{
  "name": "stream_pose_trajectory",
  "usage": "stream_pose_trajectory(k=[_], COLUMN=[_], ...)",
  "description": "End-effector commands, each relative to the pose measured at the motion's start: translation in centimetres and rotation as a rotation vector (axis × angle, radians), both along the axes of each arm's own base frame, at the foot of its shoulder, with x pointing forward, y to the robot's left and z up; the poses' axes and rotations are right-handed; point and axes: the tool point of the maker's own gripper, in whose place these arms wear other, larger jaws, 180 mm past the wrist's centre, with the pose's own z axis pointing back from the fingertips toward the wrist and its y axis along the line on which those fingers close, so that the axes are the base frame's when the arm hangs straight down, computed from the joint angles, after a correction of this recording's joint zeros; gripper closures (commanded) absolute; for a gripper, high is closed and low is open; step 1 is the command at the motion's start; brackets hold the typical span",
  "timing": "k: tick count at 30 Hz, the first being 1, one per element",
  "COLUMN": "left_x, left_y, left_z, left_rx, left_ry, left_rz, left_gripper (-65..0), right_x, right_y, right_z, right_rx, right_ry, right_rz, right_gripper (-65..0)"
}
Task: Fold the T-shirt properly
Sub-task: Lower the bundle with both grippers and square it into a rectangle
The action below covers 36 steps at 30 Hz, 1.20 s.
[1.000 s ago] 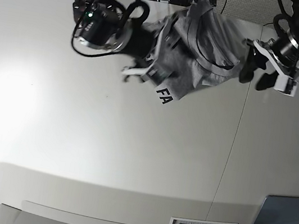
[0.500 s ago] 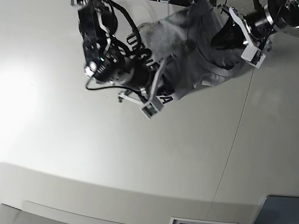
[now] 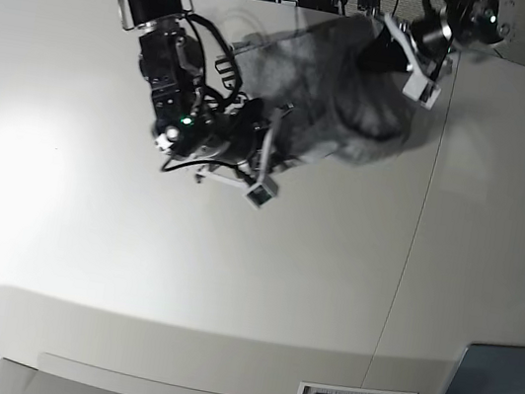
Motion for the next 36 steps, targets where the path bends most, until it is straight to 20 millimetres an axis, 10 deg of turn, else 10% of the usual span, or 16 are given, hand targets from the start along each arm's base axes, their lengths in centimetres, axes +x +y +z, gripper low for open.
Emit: stream_pose_trajectory(k=[1,12,19,30,36], left_x=[1.1,11.2,15.8,10.4,7.6], left_y=[0.4,2.3,2.4,4.4,5.9], left_z=[0.3,1.7,5.2,6.1,4.1], left_rx=[0.016,0.126,0.120,0.210,0.218], left_ry=[-0.029,-0.187,-0.317,-0.258,-0.179], left_rz=[0.010,0.044,0.056,0.054,0.143], left_gripper=[-2.8,-2.8,-2.8,-2.8,-2.8], right_x=[1.2,-2.2,-7.2,-2.9,-2.7], right_y=[-0.9,-6.8,-5.0,-11.9,-12.3], right_z=[1.0,1.6,2.9,6.4,5.9], right_rx=[-0.009,-0.095,-0.037,-0.097,-0.089], right_ry=[-0.037,-0.060,-0.068,-0.223,-0.216], right_rz=[-0.018,-0.074,-0.026,-0.284,-0.301], right_gripper=[0.0,0.0,0.0,0.0,0.0])
